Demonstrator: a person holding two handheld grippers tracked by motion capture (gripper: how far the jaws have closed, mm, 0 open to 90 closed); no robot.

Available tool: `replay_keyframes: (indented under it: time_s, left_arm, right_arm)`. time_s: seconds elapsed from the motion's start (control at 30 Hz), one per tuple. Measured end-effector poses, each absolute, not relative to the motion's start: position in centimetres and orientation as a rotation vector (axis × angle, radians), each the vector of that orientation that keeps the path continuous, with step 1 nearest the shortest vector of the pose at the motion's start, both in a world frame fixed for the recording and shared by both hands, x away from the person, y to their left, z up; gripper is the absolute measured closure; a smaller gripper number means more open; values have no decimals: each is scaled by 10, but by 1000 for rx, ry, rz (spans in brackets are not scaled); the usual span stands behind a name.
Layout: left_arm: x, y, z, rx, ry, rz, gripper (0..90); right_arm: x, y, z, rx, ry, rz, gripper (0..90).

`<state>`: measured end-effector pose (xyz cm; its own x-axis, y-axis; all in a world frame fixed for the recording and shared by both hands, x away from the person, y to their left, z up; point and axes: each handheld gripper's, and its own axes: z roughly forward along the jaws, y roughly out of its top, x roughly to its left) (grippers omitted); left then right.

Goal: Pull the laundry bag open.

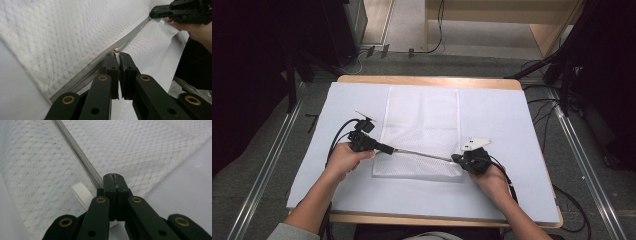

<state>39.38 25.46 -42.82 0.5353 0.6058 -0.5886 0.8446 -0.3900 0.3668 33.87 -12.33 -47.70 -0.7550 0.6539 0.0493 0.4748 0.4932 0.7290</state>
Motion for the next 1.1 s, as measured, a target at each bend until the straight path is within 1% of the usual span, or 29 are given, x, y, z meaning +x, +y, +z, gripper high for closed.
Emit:
replay_keyframes:
  time_s: [0.07,0.23,0.3,0.33,0.57,0.63,0.67,0.73,0.87,1.1]
  left_arm:
    - [393,256,-429,2130,1166,-497,881]
    - [392,256,-428,2139,1157,-493,882]
    - [391,257,-427,2161,1179,-441,882]
    - [392,260,-427,2130,1181,-477,882]
    - [392,264,-427,2116,1182,-490,882]
    - [391,265,-426,2126,1192,-463,882]
    - [392,266,-427,2112,1186,-485,882]
    - [392,270,-427,2114,1205,-461,882]
    - [390,279,-428,2096,1210,-480,882]
    - [389,288,-427,2090,1238,-453,882]
  right_arm:
    - [339,-123,-477,969,2506,1112,900]
    - [339,-123,-477,968,2505,1112,900]
    - [339,-123,-477,970,2507,1112,900]
    - [339,-124,-477,972,2507,1114,900]
    - [340,-124,-477,971,2508,1117,900]
    - [339,-124,-477,970,2507,1116,900]
    - [340,-124,-477,968,2508,1115,900]
    - [340,-124,-477,967,2509,1116,900]
    - [340,-124,-477,971,2509,1117,900]
    - [339,-124,-477,977,2507,1114,900]
